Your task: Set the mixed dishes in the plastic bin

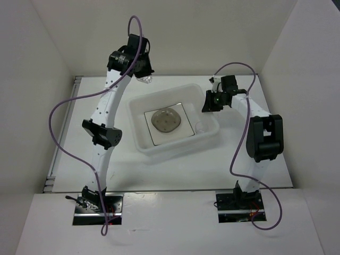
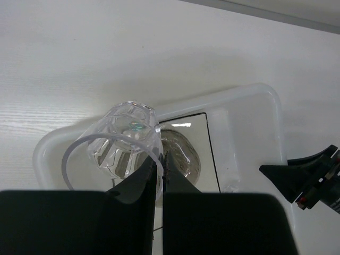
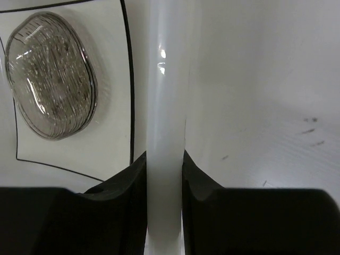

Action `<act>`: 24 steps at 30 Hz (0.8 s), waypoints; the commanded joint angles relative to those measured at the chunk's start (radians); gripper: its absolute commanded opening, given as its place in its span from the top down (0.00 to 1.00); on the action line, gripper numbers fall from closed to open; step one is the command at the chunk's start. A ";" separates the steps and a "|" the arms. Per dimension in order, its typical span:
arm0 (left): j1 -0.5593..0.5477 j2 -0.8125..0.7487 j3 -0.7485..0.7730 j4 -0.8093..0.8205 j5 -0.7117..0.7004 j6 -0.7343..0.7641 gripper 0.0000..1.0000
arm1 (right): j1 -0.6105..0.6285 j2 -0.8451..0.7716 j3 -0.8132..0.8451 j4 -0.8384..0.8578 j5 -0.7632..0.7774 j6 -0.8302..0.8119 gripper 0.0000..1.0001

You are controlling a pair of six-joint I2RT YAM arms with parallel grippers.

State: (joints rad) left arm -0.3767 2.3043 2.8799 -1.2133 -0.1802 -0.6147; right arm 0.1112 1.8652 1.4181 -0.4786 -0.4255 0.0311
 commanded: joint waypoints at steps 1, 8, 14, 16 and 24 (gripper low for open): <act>-0.016 0.006 0.050 -0.002 -0.005 -0.017 1.00 | 0.002 -0.121 -0.071 -0.003 -0.013 -0.036 0.91; -0.082 0.138 0.245 -0.048 0.079 -0.051 1.00 | 0.002 -0.311 -0.280 -0.012 -0.012 0.044 0.92; -0.189 0.195 0.257 -0.028 0.143 -0.086 1.00 | 0.002 -0.394 -0.331 -0.022 0.020 0.084 0.30; -0.221 0.205 0.257 -0.028 0.143 -0.086 1.00 | -0.024 -0.425 -0.311 -0.002 0.030 0.096 0.22; -0.370 0.256 0.257 -0.069 0.153 -0.077 1.00 | -0.307 -0.383 -0.075 0.077 -0.011 0.223 0.14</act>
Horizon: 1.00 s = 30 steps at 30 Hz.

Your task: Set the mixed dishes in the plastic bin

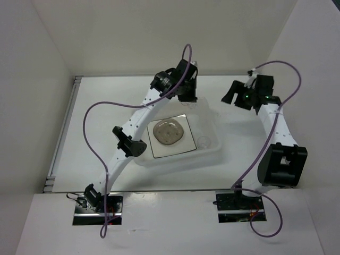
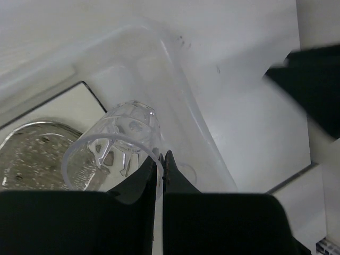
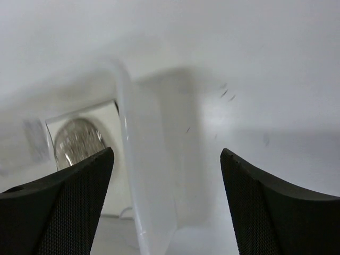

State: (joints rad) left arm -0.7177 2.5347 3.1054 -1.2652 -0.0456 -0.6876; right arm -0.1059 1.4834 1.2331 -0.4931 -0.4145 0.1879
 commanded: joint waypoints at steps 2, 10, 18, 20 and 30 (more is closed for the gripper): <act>-0.052 0.039 0.032 -0.017 0.004 0.017 1.00 | -0.132 -0.002 0.137 0.100 -0.046 0.085 0.14; -0.101 0.163 0.032 -0.017 -0.008 0.053 1.00 | -0.244 -0.051 0.086 0.110 -0.193 0.145 0.14; -0.101 0.240 0.032 -0.008 -0.008 0.053 0.94 | -0.287 -0.114 0.006 0.099 -0.355 0.145 0.14; -0.101 0.249 0.032 -0.008 0.001 0.053 0.93 | -0.287 -0.124 -0.018 0.110 -0.392 0.145 0.14; -0.101 0.291 0.032 0.020 0.047 0.053 0.70 | -0.287 -0.155 -0.070 0.088 -0.428 0.055 0.14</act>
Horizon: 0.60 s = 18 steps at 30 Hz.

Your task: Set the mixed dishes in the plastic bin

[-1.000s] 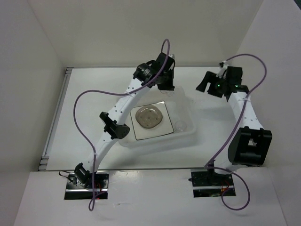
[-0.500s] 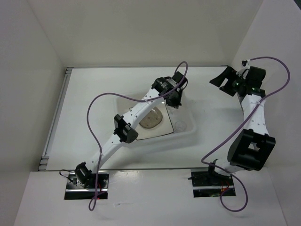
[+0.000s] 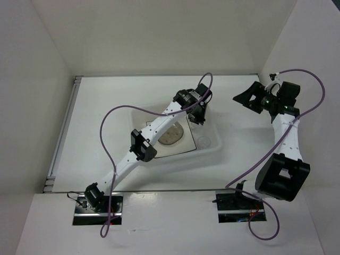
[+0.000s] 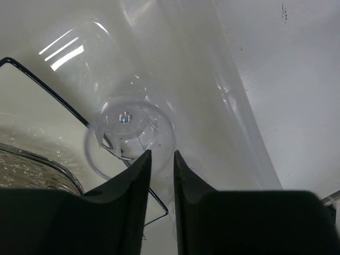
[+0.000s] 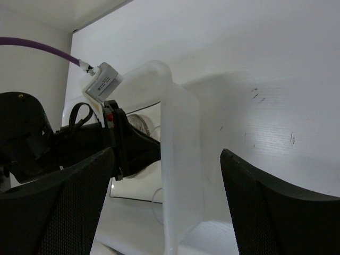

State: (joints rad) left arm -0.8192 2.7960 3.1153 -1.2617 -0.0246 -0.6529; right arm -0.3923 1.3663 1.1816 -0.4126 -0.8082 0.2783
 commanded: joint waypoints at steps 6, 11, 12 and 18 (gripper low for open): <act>0.009 -0.031 0.022 0.016 -0.055 0.009 0.48 | 0.000 -0.056 -0.039 0.008 -0.052 -0.045 0.14; 0.061 -0.215 0.022 0.007 -0.244 -0.001 0.41 | 0.000 -0.056 -0.074 0.008 -0.065 -0.054 0.14; 0.074 -0.245 0.022 0.007 -0.309 -0.001 0.39 | 0.000 -0.056 -0.074 0.008 -0.065 -0.063 0.14; 0.193 -0.550 -0.079 -0.038 -0.659 -0.045 0.28 | 0.010 -0.056 -0.085 -0.031 -0.021 -0.114 0.24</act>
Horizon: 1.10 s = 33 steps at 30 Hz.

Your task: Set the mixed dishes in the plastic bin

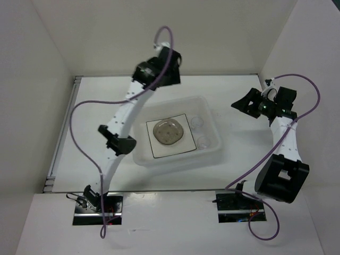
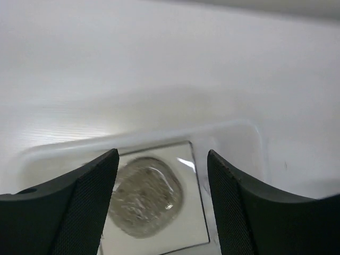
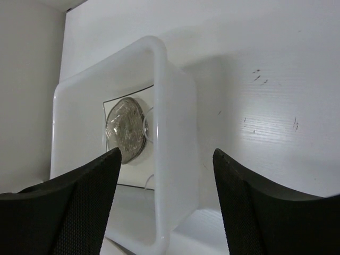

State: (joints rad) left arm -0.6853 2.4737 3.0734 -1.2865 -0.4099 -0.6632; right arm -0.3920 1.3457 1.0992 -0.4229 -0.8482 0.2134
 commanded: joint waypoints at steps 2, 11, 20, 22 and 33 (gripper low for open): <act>0.116 -0.380 -0.279 -0.013 -0.325 -0.088 0.20 | 0.033 -0.036 0.010 -0.077 0.131 -0.122 0.28; 0.271 -0.851 -1.353 0.262 -0.035 -0.260 0.22 | 0.101 0.004 0.074 -0.220 0.268 -0.338 0.31; 0.326 -0.937 -1.654 0.331 0.192 -0.257 0.26 | 0.289 0.078 0.155 -0.321 0.227 -0.471 0.31; 0.335 -0.963 -1.690 0.368 0.217 -0.257 0.28 | 0.312 0.105 0.166 -0.332 0.204 -0.482 0.31; 0.345 -0.934 -1.840 0.504 0.284 -0.184 0.30 | 0.440 0.227 0.176 -0.340 0.311 -0.494 0.31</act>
State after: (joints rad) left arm -0.3473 1.5326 1.2453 -0.8543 -0.1493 -0.8932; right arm 0.0307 1.5665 1.2392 -0.7498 -0.5850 -0.2653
